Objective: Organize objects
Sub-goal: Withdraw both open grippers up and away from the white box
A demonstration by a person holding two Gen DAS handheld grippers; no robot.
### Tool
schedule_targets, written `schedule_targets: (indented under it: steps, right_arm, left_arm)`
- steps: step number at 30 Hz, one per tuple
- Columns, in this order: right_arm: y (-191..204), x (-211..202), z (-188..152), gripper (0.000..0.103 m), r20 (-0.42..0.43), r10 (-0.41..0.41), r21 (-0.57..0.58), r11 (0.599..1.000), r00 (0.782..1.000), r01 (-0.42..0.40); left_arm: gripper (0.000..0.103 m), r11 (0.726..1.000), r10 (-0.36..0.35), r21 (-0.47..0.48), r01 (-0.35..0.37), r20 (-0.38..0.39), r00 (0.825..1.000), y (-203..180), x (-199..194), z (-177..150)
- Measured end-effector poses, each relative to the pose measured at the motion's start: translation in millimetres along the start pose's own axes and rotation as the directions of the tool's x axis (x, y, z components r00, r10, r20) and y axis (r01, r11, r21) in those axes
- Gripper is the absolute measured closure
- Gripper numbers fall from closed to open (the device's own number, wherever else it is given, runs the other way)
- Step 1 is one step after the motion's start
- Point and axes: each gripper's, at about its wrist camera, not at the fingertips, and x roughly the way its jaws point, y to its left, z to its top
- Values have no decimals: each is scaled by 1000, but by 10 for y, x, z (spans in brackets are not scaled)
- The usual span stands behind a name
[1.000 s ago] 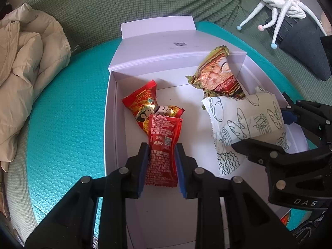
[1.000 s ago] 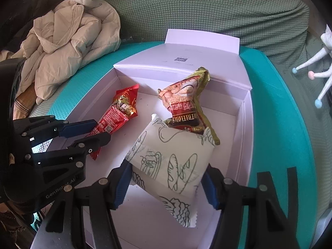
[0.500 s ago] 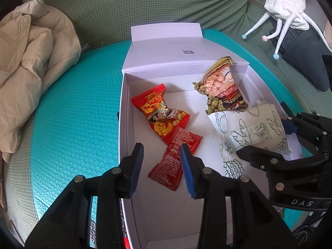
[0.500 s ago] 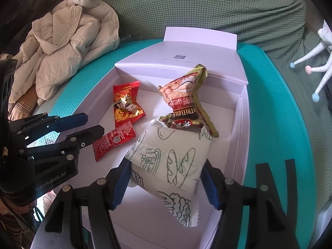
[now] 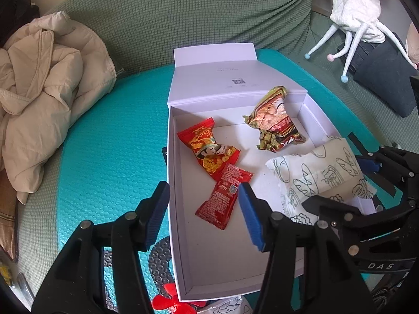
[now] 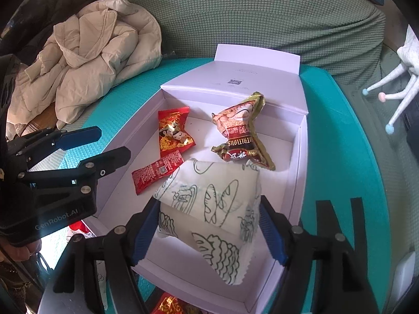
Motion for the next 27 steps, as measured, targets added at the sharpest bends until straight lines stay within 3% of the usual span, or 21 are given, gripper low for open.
schedule_targets:
  steps: [6, 14, 27]
  right_arm:
    - [46, -247, 55, 19, 76, 21, -1, 1000, 997, -20]
    - [192, -501, 6, 18, 104, 14, -25, 1000, 995, -12]
    - [385, -1105, -56, 18, 162, -56, -60, 996, 985, 67]
  left_arm:
    - [41, 999, -3, -42, 4, 34, 999, 39, -222, 6]
    - [40, 997, 19, -74, -14, 67, 998, 150, -544, -34]
    - [29, 993, 54, -112, -36, 163, 985, 220, -1198, -118]
